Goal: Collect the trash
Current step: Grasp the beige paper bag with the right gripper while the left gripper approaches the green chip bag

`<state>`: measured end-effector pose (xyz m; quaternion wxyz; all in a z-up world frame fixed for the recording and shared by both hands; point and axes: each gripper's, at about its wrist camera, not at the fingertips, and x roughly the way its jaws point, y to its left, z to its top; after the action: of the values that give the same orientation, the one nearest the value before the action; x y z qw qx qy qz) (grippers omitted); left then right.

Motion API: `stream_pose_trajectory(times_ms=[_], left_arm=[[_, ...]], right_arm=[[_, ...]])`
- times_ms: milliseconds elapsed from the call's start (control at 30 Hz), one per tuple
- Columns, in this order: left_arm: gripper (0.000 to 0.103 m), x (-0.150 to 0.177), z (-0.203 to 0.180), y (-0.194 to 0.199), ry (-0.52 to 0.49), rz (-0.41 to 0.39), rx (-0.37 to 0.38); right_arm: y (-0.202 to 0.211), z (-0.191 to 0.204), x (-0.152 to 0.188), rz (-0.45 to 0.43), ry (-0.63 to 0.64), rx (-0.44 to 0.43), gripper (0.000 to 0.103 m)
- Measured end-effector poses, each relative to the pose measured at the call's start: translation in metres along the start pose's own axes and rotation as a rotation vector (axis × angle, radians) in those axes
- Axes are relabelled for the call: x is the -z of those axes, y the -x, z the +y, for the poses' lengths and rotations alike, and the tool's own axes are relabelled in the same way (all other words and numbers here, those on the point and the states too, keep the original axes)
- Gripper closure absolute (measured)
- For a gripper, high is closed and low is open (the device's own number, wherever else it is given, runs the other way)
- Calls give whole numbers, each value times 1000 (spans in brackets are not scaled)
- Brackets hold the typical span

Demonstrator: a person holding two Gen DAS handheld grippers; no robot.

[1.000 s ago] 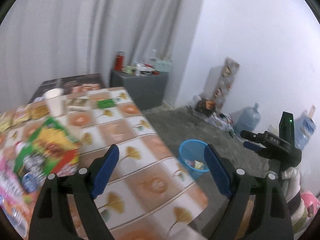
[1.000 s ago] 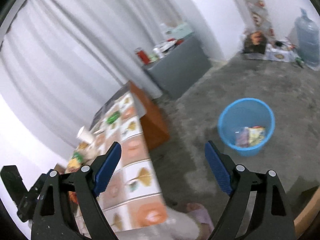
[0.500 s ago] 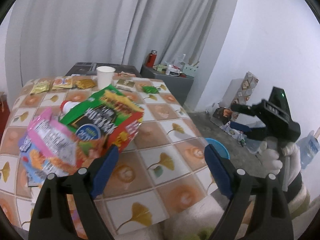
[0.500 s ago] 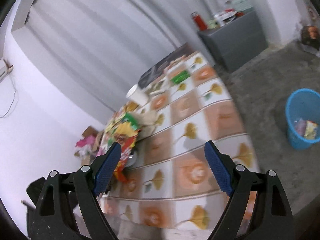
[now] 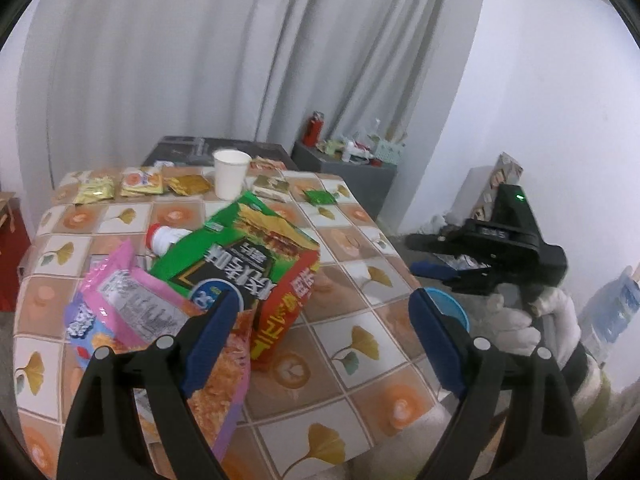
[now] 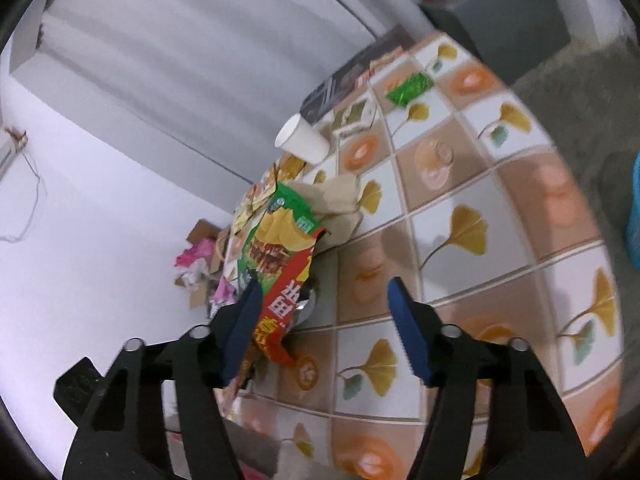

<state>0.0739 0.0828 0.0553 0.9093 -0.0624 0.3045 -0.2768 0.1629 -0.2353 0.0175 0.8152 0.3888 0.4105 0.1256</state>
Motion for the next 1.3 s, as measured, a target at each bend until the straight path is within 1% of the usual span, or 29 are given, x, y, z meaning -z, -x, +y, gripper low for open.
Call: stream_pose_trajectory(times_ms=[100,167,233,267,333,367,433,500,567,600,633,733,800,933,1300], left_arm=[[18,3,-6,-19,15,58,74],[20,7,-12,-40,36,104,134],[22,11,-17,-64,68,161,174],[22,14,-19,-80,86,194,188],[22,17,-25,-106,97,235,178],[22,17,-27,-120,92,248,146],[22,16,-30,-144,67,272,44],[22,13,-27,-159,67,269,-22],[22,8,-21,-174,78,251,-93],[22,6,-19,-176,80,244,-112],[22,3,-17,-176,72,228,-146],[22,-4,-16,-172,38,175,-216],[22,-9,-15,-167,23,141,-245],[23,-17,-9,-161,18,98,-288],[23,-33,14,-137,75,7,-318]], right_arm=[[-11,0,-3,26,-5,-10,63],[-14,-2,-5,29,-7,-14,64],[-15,-6,-6,29,-14,-21,64],[-14,-7,-7,27,-15,-23,64],[-10,-13,-7,21,-22,-28,64],[-9,-16,-8,19,-26,-30,64],[-3,-27,-8,15,-42,-28,64],[0,-35,-9,12,-53,-17,64],[3,-42,-10,11,-64,-5,64],[5,-46,-10,8,-70,1,64],[7,-48,-11,5,-73,4,64],[10,-51,-11,-4,-76,7,64],[10,-52,-11,-6,-75,8,64],[8,-53,-11,-2,-68,10,64],[10,-49,-10,-7,-52,26,64]])
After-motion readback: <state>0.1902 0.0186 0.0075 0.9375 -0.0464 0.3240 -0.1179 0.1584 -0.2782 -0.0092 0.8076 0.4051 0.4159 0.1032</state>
